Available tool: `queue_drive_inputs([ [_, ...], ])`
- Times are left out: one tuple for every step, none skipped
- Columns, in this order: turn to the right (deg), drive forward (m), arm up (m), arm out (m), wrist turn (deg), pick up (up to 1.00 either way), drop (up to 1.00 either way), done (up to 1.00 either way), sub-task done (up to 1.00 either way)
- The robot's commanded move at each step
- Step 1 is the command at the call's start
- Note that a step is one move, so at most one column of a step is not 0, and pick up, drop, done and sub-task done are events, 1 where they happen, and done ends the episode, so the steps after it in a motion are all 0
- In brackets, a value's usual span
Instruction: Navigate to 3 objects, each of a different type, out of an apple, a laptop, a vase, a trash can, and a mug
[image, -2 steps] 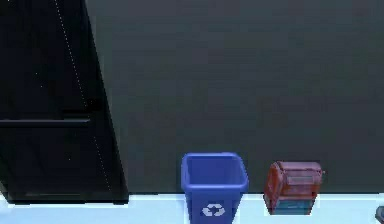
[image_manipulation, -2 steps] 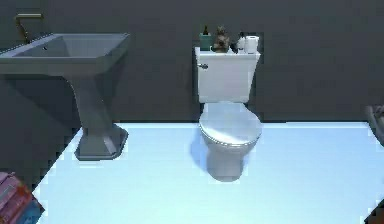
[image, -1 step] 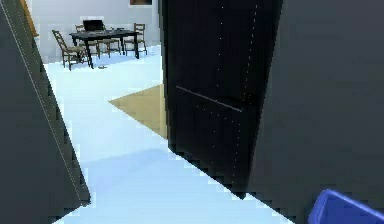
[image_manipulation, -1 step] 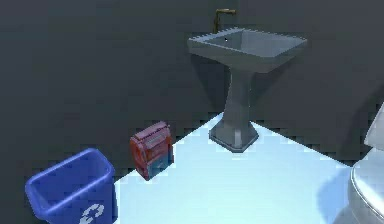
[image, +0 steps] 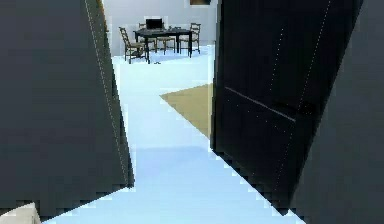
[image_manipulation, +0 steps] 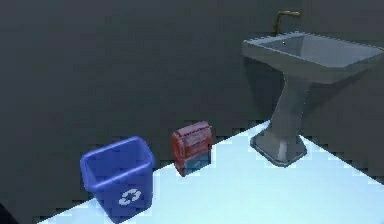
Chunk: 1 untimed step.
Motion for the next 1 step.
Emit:
queue_drive_inputs([
  [0.0,1.00,0.00,0.00,0.0,0.00,0.00,0.00,0.00],
])
